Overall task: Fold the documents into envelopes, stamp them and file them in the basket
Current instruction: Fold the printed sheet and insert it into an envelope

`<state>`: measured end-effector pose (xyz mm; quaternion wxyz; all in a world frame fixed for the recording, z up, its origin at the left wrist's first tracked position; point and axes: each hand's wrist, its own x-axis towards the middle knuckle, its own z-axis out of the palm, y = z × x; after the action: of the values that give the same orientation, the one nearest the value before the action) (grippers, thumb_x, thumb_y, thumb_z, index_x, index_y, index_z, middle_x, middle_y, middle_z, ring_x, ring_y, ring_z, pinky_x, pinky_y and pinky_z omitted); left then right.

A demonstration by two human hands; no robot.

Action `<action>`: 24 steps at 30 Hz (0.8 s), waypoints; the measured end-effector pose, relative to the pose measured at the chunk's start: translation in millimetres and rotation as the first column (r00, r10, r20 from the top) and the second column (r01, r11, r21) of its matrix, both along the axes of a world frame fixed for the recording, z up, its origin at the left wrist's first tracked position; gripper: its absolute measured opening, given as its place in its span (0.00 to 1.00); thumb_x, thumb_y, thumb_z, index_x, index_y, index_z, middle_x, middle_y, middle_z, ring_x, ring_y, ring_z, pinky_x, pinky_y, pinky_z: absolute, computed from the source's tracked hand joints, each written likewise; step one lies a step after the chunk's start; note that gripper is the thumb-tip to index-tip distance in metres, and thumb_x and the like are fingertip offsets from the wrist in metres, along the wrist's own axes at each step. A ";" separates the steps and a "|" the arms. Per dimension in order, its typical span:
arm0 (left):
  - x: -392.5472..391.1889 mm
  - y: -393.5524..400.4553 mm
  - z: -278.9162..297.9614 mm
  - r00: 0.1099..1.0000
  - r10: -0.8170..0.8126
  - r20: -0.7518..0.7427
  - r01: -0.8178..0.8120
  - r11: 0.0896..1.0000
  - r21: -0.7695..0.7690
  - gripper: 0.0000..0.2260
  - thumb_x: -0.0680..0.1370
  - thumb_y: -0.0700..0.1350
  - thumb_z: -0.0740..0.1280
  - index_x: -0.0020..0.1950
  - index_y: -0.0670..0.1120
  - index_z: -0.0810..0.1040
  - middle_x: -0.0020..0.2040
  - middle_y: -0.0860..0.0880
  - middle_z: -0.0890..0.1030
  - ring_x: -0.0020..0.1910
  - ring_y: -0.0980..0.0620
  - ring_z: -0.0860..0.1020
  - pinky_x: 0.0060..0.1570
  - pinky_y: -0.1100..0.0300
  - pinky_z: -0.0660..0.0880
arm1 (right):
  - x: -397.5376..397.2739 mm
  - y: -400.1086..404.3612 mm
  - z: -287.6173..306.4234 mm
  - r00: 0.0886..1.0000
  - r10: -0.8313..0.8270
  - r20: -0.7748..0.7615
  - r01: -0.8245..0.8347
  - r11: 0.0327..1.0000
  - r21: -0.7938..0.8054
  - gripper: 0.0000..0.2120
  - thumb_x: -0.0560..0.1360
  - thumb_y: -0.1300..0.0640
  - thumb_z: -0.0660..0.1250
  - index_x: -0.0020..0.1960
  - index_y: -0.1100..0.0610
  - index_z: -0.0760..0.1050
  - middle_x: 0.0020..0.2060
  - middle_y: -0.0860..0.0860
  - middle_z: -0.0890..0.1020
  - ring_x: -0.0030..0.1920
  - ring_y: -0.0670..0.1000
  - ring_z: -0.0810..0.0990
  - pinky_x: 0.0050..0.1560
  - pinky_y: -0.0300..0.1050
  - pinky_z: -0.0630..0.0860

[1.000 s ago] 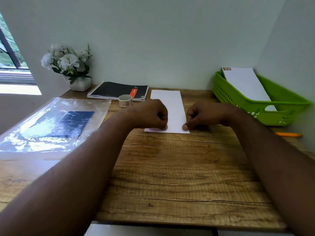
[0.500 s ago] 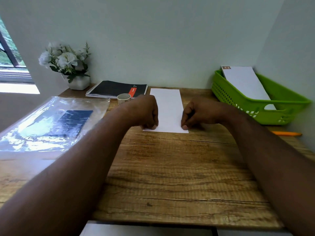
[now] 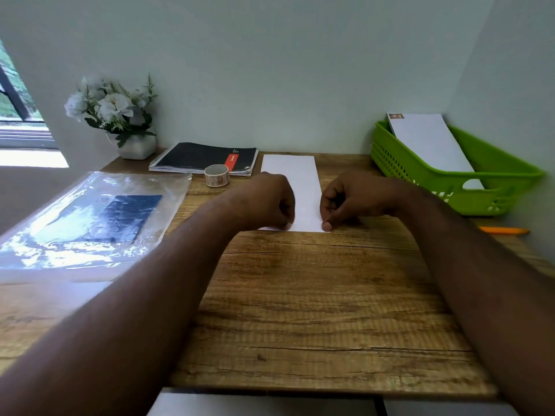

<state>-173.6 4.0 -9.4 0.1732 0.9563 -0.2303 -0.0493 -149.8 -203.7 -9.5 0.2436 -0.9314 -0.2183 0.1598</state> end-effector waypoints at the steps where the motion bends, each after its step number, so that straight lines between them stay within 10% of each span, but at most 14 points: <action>1: -0.7 -3.5 -1.4 1.000 -0.019 0.004 0.019 1.000 -0.001 0.07 0.74 0.41 0.73 0.52 0.46 0.84 0.49 0.51 0.84 0.48 0.55 0.80 0.54 0.59 0.77 | 0.6 0.9 0.7 1.000 0.001 0.001 -0.001 1.000 -0.016 0.07 0.65 0.55 0.78 0.40 0.55 0.82 0.33 0.47 0.83 0.30 0.39 0.76 0.39 0.43 0.74; 10: 2.3 -13.1 0.1 0.996 -0.089 0.017 0.088 0.995 0.045 0.10 0.74 0.41 0.73 0.55 0.45 0.84 0.51 0.50 0.84 0.49 0.55 0.81 0.57 0.60 0.75 | 6.0 3.8 -1.3 0.997 -0.050 0.056 0.052 0.998 -0.039 0.04 0.67 0.55 0.77 0.40 0.53 0.84 0.37 0.47 0.85 0.40 0.45 0.81 0.48 0.46 0.77; 19: 3.4 -15.7 0.5 0.987 -0.142 0.081 0.128 0.979 0.159 0.11 0.75 0.43 0.72 0.57 0.48 0.83 0.53 0.51 0.83 0.49 0.55 0.79 0.57 0.57 0.77 | 6.8 14.5 -14.3 0.954 -0.103 0.281 0.118 0.992 -0.036 0.05 0.72 0.54 0.73 0.42 0.55 0.80 0.34 0.45 0.79 0.34 0.42 0.74 0.31 0.32 0.65; 24: 5.6 -14.1 -0.8 0.976 -0.180 0.118 0.155 0.969 0.192 0.12 0.76 0.42 0.69 0.59 0.49 0.82 0.54 0.51 0.83 0.50 0.56 0.77 0.57 0.55 0.77 | 5.5 1.9 -14.5 0.979 -0.165 0.121 0.140 0.971 0.192 0.05 0.72 0.54 0.73 0.44 0.56 0.82 0.31 0.46 0.81 0.31 0.42 0.76 0.32 0.35 0.72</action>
<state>-168.0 -10.1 -10.1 0.0643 0.9463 -0.3162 -0.0198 -144.3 -201.8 -24.0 0.3241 -0.9279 -0.1757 0.0558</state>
